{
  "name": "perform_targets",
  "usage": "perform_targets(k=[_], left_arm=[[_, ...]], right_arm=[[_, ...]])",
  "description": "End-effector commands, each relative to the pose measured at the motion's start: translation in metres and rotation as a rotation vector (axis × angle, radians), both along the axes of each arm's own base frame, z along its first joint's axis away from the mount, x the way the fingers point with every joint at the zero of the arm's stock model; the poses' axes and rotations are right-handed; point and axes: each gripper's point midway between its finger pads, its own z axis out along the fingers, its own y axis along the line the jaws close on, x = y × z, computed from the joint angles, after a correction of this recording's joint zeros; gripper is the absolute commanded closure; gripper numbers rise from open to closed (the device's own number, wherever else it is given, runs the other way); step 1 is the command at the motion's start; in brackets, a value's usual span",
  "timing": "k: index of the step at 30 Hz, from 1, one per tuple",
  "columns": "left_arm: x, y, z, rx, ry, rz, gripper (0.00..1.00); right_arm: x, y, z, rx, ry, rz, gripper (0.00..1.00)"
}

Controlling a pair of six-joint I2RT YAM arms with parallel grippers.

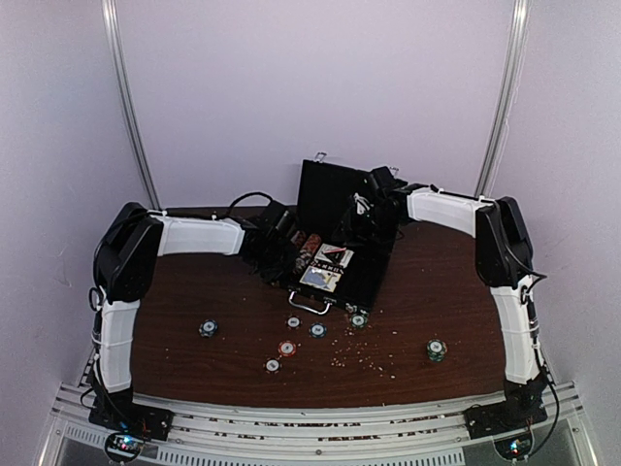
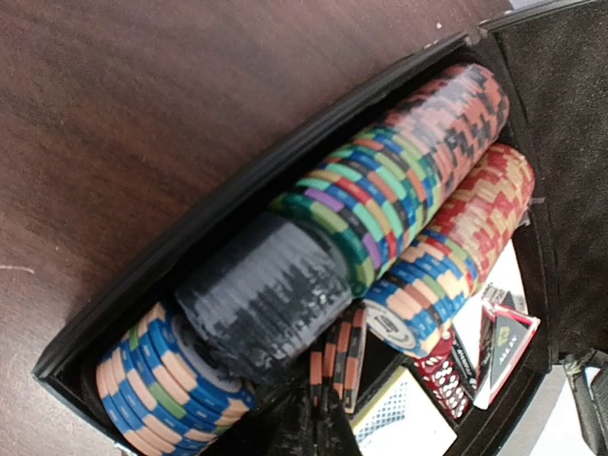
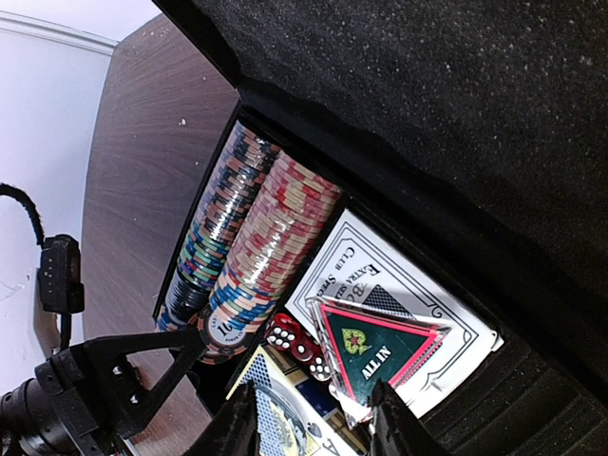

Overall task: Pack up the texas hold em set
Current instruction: Adjust the poker chips pile in the slot.

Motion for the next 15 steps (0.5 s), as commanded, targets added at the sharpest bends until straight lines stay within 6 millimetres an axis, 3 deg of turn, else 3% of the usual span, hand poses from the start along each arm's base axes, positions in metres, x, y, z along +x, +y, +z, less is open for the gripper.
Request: perform_targets(k=[1, 15], left_arm=[[0.012, -0.005, 0.016, -0.018, -0.090, 0.006, 1.00], [0.022, -0.021, 0.009, -0.068, -0.093, 0.003, 1.00]], right_arm=[[0.004, -0.002, 0.031, 0.023, -0.060, 0.009, 0.59], [-0.002, -0.005, 0.022, 0.010, -0.040, 0.014, 0.59]])
